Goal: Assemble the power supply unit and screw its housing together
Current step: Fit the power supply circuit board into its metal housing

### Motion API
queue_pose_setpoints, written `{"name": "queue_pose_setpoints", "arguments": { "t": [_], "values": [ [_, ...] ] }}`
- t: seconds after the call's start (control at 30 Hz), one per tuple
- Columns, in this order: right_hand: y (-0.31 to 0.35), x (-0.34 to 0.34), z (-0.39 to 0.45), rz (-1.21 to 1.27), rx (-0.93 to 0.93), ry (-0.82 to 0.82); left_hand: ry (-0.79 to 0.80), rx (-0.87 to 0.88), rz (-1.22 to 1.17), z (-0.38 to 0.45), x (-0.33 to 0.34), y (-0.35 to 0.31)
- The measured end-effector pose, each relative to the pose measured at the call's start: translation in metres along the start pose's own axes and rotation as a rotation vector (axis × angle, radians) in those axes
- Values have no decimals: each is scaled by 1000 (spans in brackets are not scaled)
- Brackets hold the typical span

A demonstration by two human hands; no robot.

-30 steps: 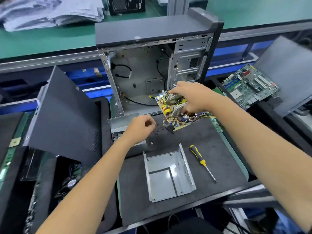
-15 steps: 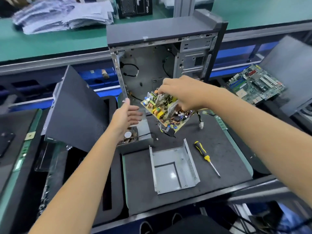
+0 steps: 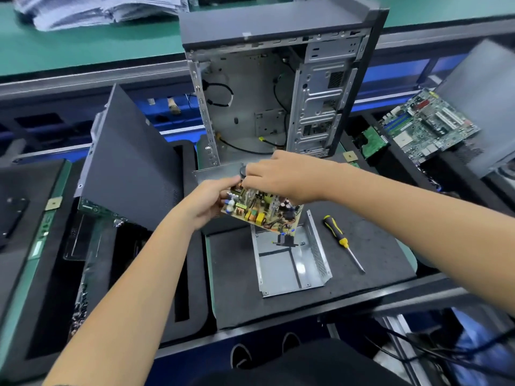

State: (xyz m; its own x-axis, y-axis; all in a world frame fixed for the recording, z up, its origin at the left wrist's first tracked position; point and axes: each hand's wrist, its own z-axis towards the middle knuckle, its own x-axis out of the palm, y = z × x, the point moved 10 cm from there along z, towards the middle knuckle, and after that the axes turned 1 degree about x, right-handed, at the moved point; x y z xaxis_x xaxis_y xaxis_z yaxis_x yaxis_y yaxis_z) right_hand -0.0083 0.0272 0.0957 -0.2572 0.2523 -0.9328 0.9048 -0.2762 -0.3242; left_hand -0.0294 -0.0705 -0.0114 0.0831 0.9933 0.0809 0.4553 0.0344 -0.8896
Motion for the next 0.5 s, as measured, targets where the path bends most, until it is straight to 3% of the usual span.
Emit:
{"name": "queue_pose_setpoints", "arguments": {
  "t": [0.4, 0.5],
  "values": [
    [31, 16, -3, 2, -109, 29, 75, -111, -4, -1, 6, 31],
    [33, 15, -7, 10, -124, 41, 69, -107, 151, -3, 6, 28]
  ]
}}
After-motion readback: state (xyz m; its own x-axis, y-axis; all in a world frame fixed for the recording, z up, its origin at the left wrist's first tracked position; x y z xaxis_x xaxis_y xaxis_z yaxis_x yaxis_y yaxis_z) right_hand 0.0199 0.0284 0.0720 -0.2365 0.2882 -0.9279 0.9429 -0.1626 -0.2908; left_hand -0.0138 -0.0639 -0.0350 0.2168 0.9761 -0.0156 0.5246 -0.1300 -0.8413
